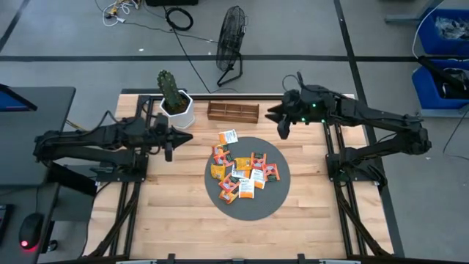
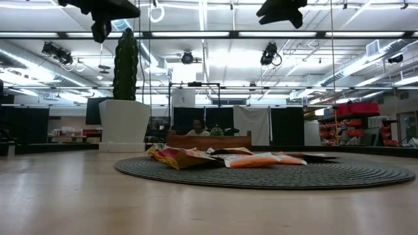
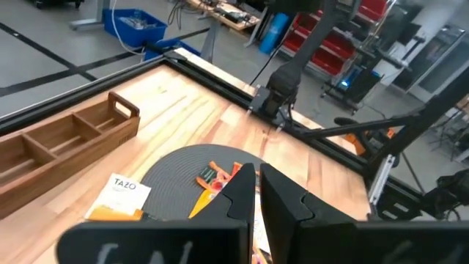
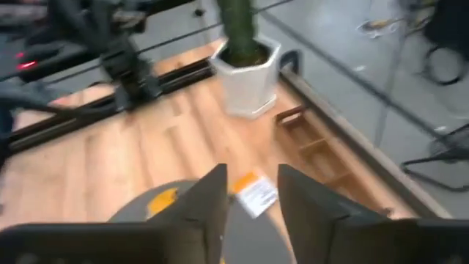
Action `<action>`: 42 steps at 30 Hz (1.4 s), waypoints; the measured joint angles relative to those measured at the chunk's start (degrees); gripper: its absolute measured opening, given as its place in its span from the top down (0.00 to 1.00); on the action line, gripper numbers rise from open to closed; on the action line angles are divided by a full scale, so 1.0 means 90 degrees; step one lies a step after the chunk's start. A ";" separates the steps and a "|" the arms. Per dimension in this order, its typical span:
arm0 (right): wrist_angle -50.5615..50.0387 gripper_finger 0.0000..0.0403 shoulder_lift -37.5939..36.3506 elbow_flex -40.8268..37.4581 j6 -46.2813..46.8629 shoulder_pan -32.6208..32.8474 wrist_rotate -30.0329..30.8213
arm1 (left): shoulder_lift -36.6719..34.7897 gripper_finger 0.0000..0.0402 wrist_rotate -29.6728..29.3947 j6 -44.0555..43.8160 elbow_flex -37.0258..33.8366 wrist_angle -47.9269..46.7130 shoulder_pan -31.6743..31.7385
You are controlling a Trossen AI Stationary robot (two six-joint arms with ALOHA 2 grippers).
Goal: Pick & Place Tea
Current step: Put the orange tea bag into the left section of the wooden organizer
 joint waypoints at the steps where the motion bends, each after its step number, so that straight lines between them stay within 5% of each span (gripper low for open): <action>1: -0.0010 0.63 0.0000 0.0000 0.0091 -0.0005 0.0142 | 0.0000 0.94 -0.0005 0.0000 -0.0002 -0.0009 0.0000; 10: 0.0248 0.58 0.0064 -0.0005 0.1827 -0.0012 0.0557 | 0.0024 0.94 -0.0022 0.0329 0.0002 0.0037 0.0002; 23: 0.0300 0.69 0.0068 -0.0005 0.0833 0.0033 -0.0524 | 0.0024 0.94 -0.0021 0.0653 0.0002 0.0043 0.0002; 28: -0.1438 0.68 0.0371 0.0000 0.0338 0.0188 -0.1214 | 0.0024 0.94 -0.0022 0.0733 0.0002 0.0042 0.0002; 42: -0.2985 0.47 0.2693 -0.0010 -0.2167 0.1322 -0.1365 | 0.0024 0.94 -0.0022 0.1001 0.0002 -0.0008 0.0001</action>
